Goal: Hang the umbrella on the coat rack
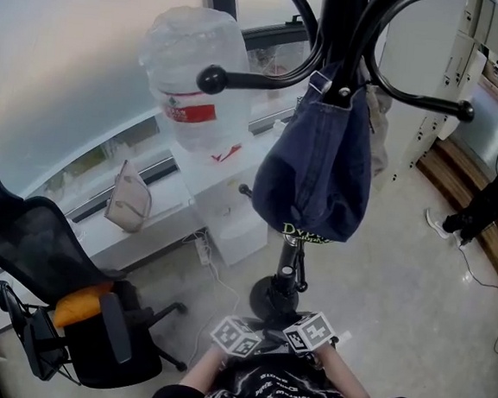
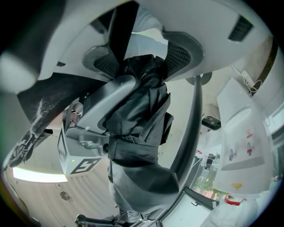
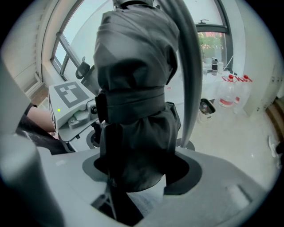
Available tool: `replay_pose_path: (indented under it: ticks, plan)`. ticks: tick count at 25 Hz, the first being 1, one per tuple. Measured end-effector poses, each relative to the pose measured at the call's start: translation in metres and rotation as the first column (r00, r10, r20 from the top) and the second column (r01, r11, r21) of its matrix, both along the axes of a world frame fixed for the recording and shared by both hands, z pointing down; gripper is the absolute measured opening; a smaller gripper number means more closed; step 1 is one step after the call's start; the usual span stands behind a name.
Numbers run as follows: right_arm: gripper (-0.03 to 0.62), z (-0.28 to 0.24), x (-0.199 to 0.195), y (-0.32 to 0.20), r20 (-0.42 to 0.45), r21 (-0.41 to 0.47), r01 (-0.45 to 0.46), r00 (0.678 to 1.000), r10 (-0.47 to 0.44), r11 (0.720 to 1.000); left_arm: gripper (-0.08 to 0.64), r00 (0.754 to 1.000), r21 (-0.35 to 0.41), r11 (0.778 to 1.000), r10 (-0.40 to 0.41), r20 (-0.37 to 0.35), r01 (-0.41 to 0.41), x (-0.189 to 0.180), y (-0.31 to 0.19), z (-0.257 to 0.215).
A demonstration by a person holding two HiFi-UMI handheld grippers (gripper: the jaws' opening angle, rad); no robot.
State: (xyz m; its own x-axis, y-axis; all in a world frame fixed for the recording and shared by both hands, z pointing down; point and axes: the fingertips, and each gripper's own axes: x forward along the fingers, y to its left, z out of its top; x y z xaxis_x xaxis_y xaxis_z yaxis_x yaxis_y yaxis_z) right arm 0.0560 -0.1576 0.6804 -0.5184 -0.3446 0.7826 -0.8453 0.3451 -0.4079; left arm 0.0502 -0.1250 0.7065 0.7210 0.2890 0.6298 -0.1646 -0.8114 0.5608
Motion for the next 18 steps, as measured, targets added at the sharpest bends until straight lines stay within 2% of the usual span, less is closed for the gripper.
replay_pose_path:
  ticks: [6, 9, 14, 18]
  plan:
    - [0.29, 0.01, 0.013, -0.013, -0.061, 0.025, -0.07, 0.996, 0.071, 0.997, 0.321, 0.997, 0.004, 0.998, -0.068, 0.036, 0.068, 0.005, -0.013, 0.011]
    - [0.288, 0.012, 0.018, -0.021, -0.096, 0.055, -0.093, 0.991, 0.098, 0.994, 0.321, 0.991, -0.006, 0.992, -0.127, 0.052, 0.127, 0.006, -0.02, 0.017]
    - [0.288, 0.018, 0.028, -0.036, -0.157, 0.093, -0.153, 0.974, 0.166, 0.984, 0.321, 0.963, -0.068, 0.962, -0.259, 0.072, 0.264, 0.007, -0.032, 0.027]
    - [0.288, 0.027, 0.033, -0.05, -0.178, 0.107, -0.197, 0.961, 0.214, 0.974, 0.321, 0.936, -0.084, 0.934, -0.34, 0.089, 0.347, 0.003, -0.042, 0.032]
